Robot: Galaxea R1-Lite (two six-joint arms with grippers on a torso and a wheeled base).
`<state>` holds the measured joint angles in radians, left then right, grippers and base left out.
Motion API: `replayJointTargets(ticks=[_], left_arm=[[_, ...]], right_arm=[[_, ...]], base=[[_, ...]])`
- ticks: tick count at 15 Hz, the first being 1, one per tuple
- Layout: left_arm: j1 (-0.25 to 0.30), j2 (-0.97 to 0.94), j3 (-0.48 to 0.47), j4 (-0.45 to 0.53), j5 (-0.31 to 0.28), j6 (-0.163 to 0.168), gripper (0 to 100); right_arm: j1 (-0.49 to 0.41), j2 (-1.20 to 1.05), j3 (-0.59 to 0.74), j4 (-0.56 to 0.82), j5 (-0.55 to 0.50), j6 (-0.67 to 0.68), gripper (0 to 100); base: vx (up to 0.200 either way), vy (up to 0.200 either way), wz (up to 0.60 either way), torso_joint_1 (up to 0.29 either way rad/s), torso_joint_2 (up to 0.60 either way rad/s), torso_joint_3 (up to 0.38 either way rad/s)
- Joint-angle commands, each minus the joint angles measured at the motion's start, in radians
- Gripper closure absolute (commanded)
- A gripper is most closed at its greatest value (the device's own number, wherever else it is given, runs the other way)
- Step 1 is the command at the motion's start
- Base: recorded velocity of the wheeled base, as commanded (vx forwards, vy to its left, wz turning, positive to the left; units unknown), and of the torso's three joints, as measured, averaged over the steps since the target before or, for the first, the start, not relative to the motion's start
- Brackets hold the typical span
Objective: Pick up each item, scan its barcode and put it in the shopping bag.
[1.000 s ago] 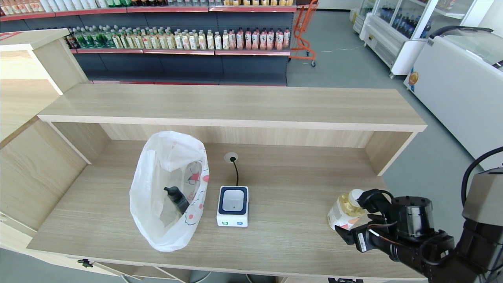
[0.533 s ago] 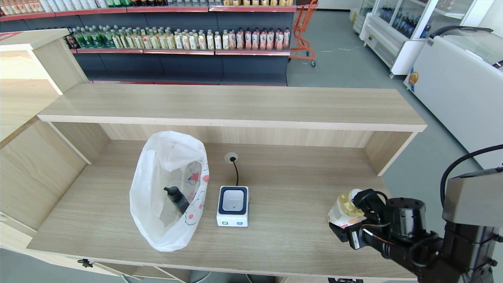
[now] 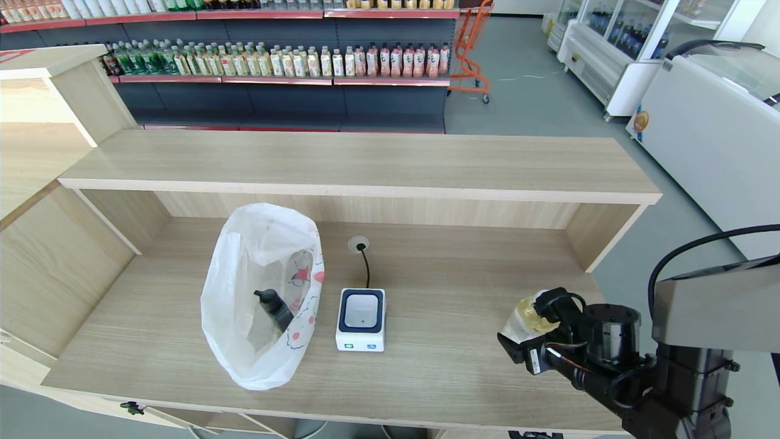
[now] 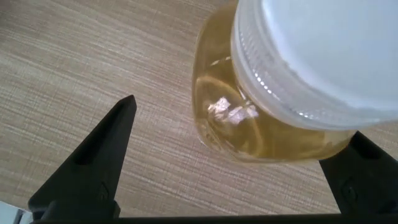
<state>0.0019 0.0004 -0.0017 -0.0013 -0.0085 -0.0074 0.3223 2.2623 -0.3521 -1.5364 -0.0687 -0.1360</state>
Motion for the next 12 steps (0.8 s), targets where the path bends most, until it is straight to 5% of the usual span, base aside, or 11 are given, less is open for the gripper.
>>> replayJointTargets(ticks=[1,7,8,12], left_arm=[[0.001,0.000,0.000,0.000,0.001,0.000,0],[0.000,0.000,0.000,0.000,-0.001,0.000,0],[0.001,0.000,0.000,0.000,-0.001,0.000,0],[0.001,0.000,0.000,0.000,-0.001,0.000,0]], right_arm=[[0.014,0.043,-0.031,-0.024,0.000,-0.002,0],[0.020,0.077,-0.093,-0.034,0.000,-0.030,0],[0.020,0.079,-0.099,-0.034,0.000,-0.031,100],[0.020,0.088,-0.140,-0.034,0.001,-0.039,100]], base=[[0.000,0.000,0.00,0.000,0.00,0.000],[0.000,0.000,0.00,0.000,0.00,0.000],[0.000,0.000,0.00,0.000,0.00,0.000],[0.000,0.000,0.00,0.000,0.00,0.000]])
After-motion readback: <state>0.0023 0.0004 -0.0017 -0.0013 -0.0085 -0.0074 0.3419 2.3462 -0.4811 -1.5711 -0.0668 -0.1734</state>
